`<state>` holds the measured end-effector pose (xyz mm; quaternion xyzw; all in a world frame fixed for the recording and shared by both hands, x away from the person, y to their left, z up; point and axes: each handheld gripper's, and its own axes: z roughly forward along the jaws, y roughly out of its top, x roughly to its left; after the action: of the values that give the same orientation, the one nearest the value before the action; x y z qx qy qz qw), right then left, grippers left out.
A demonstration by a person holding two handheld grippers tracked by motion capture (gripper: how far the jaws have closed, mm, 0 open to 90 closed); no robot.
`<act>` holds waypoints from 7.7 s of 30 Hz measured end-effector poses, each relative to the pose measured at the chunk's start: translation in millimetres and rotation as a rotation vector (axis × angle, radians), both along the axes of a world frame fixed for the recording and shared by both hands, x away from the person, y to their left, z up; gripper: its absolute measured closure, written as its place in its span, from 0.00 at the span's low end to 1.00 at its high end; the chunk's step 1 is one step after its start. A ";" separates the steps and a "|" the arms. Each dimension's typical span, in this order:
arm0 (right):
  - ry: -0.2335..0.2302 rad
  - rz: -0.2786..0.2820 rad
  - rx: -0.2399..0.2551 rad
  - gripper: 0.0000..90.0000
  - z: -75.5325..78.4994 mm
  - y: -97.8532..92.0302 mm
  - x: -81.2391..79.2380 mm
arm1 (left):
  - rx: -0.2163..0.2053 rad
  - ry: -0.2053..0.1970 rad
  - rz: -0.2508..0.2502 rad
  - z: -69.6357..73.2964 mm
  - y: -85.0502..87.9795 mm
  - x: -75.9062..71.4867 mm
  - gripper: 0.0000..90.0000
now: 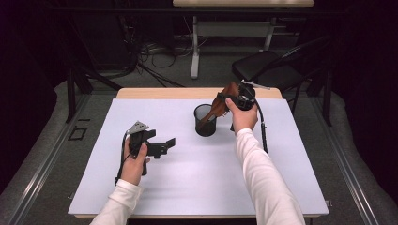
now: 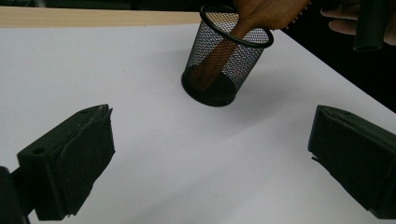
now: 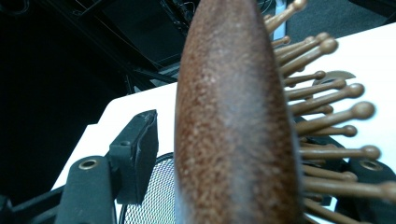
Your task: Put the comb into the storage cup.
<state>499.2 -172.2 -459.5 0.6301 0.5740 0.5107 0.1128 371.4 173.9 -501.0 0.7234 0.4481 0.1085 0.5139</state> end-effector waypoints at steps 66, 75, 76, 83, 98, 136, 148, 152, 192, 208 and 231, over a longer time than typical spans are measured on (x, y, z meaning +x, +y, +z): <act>-0.071 0.068 -0.021 0.00 21.5 -28.5 -5.6 | -0.005 0.009 0.008 -0.7 1.5 0.8 0.00; -0.066 0.060 -0.080 0.00 26.6 -32.7 -7.8 | -0.033 0.021 -0.001 0.6 3.7 1.5 0.00; -0.062 0.059 -0.089 0.00 27.7 -32.8 -8.2 | -0.037 0.024 -0.004 1.1 3.8 1.5 0.01; -0.080 0.090 -0.175 0.00 42.0 -32.3 -14.3 | -0.032 0.031 -0.016 2.3 3.3 2.2 0.01; -0.116 0.157 -0.266 0.00 56.8 -34.9 -24.1 | -0.021 0.028 -0.015 6.8 6.7 3.0 0.01; -0.177 0.290 -0.278 0.00 71.9 -32.1 -76.6 | -0.011 -0.003 0.003 29.9 20.4 -2.5 0.01; -0.194 0.319 -0.235 0.00 61.3 -38.5 -101.8 | -0.021 -0.019 0.011 37.2 25.8 -8.8 0.01; -0.199 0.334 -0.245 0.00 55.8 -38.8 -113.9 | -0.023 -0.024 0.008 39.7 26.9 -10.2 0.01; -0.222 0.331 -0.211 0.00 -8.8 -97.8 -216.3 | 0.031 -0.033 -0.090 33.5 31.1 -50.4 0.01; -0.205 0.327 -0.225 0.00 -51.4 -105.8 -219.3 | 0.039 -0.052 -0.046 -1.1 56.9 -61.0 0.02; -0.207 0.292 -0.319 0.00 -77.7 -110.9 -215.0 | 0.045 -0.080 -0.001 -17.9 71.6 -59.8 0.03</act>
<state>284.2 -283.1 -537.2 0.4590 0.7178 0.4862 0.1943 311.7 245.4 -518.9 0.7302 0.4242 0.1468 0.5151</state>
